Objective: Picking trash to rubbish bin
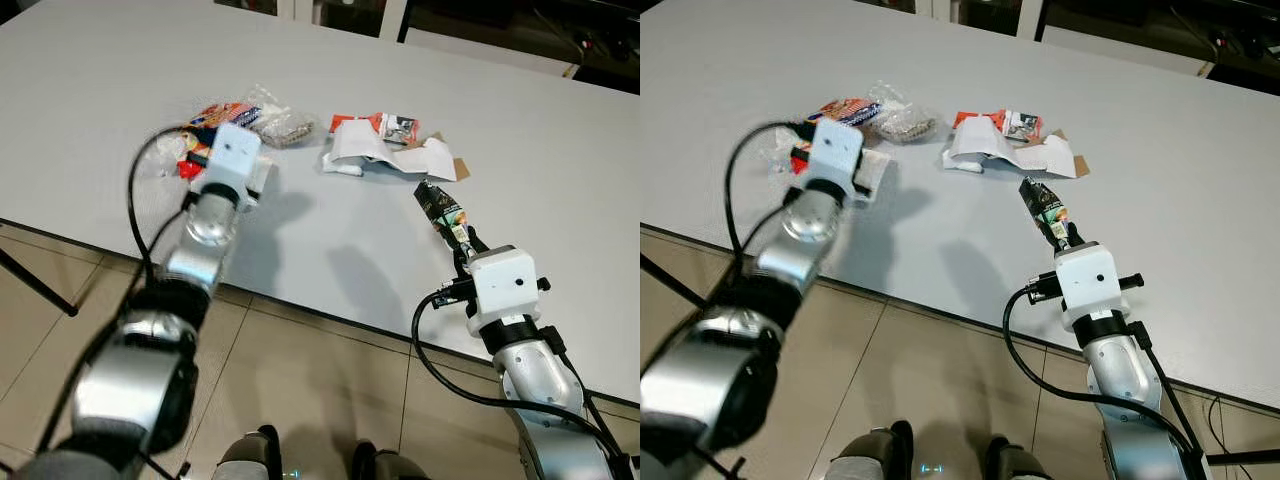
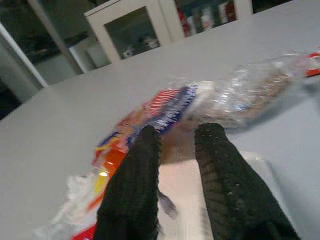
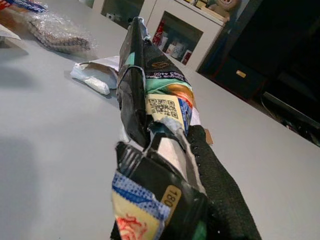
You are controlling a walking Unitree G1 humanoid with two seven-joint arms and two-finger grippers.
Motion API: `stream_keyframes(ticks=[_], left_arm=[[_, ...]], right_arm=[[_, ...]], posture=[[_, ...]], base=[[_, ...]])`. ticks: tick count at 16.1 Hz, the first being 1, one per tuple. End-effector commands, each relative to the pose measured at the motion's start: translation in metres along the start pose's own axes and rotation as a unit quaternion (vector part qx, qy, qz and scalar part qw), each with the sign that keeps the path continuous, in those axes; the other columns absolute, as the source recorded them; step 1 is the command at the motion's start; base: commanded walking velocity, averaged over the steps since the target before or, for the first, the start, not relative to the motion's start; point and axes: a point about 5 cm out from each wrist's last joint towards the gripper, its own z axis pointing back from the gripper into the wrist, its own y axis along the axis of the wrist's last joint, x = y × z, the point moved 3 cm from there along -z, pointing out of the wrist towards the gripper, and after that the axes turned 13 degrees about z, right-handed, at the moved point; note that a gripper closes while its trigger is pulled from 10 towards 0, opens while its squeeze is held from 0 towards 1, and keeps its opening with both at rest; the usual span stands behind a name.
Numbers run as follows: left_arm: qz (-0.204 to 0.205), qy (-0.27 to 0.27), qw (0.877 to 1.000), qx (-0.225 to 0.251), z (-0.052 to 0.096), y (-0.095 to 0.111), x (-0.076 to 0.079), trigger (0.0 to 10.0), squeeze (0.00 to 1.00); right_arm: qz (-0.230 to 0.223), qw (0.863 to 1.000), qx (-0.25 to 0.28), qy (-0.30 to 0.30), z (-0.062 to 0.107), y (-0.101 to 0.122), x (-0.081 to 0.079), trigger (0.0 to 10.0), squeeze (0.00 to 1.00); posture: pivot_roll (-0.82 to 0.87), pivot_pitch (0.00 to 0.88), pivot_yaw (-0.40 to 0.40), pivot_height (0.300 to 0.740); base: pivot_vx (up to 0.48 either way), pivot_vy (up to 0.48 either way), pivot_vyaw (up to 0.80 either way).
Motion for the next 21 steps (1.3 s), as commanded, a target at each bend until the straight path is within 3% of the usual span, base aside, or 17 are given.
stream_keyframes(ticks=[1,6,13,19,20,21], left_arm=[[-0.016,0.008,1.000,0.002,-0.002,0.001,-0.001,10.0,1.00],[-0.039,0.044,0.998,-0.011,-0.005,-0.003,-0.018,10.0,1.00],[-0.062,0.064,0.996,-0.028,-0.004,-0.011,-0.028,10.0,1.00],[-0.094,0.048,0.994,-0.040,-0.004,-0.014,-0.021,10.0,1.00],[-0.104,0.038,0.992,-0.061,-0.002,-0.022,-0.020,10.0,1.00],[-0.111,0.018,0.987,-0.118,0.004,-0.042,-0.018,10.0,0.00]], right_arm=[[0.007,1.000,-0.010,-0.007,0.003,-0.005,0.003,10.0,0.00],[0.003,1.000,-0.019,-0.004,0.012,-0.007,0.000,10.0,0.00],[-0.007,0.999,-0.044,-0.006,0.035,-0.009,-0.003,10.0,0.00],[-0.010,0.998,-0.066,-0.011,0.051,-0.009,-0.004,10.0,0.00],[-0.010,0.998,-0.068,-0.011,0.053,-0.009,-0.003,10.0,0.00],[-0.008,0.997,-0.072,-0.010,0.055,-0.009,-0.003,10.0,0.00]], posture=[[0.10,0.167,-0.058,0.740],[0.08,0.196,-0.065,0.740],[0.04,0.256,-0.064,0.740],[-0.02,0.286,-0.063,0.740],[-0.02,0.288,-0.064,0.740],[-0.03,0.288,-0.065,0.740]], base=[[0.000,0.000,0.00],[0.000,0.000,0.00],[0.000,0.000,0.00],[0.000,0.000,0.00],[0.000,0.000,0.00],[0.000,0.000,0.00]])
